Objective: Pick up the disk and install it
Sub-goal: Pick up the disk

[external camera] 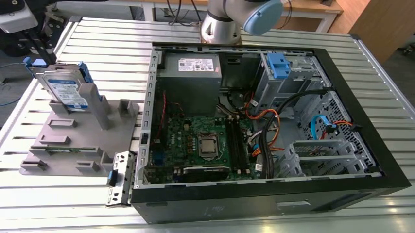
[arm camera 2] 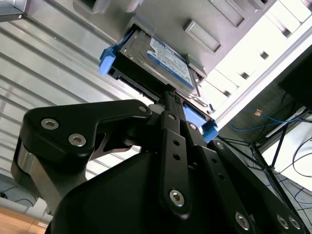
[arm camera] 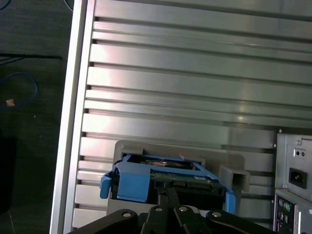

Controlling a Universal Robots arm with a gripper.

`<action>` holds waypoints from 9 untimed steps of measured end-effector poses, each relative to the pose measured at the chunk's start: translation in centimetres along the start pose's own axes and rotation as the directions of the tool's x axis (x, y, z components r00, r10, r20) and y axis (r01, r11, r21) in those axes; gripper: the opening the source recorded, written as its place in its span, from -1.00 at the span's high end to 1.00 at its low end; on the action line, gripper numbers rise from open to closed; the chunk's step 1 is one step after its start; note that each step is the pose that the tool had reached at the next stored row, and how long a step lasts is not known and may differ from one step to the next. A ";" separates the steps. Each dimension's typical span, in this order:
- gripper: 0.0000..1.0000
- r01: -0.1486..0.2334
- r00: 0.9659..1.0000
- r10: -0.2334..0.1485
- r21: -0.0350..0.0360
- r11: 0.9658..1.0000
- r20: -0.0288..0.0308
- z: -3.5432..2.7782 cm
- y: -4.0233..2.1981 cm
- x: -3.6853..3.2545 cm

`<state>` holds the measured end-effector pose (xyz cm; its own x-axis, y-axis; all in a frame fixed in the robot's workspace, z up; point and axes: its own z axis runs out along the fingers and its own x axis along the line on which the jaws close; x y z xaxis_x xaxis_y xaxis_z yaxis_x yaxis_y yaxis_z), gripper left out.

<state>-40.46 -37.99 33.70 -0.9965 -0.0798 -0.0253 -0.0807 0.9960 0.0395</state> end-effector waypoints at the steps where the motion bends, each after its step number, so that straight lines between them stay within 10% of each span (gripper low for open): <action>1: 0.79 0.006 1.000 -0.006 0.000 1.000 0.000 0.00 0.00 0.00; 9: 0.79 0.037 0.999 -0.037 -0.001 0.999 -0.001 0.03 0.00 0.01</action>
<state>-40.47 -37.99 33.67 -0.9928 -0.1170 -0.0254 -0.1180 0.9922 0.0395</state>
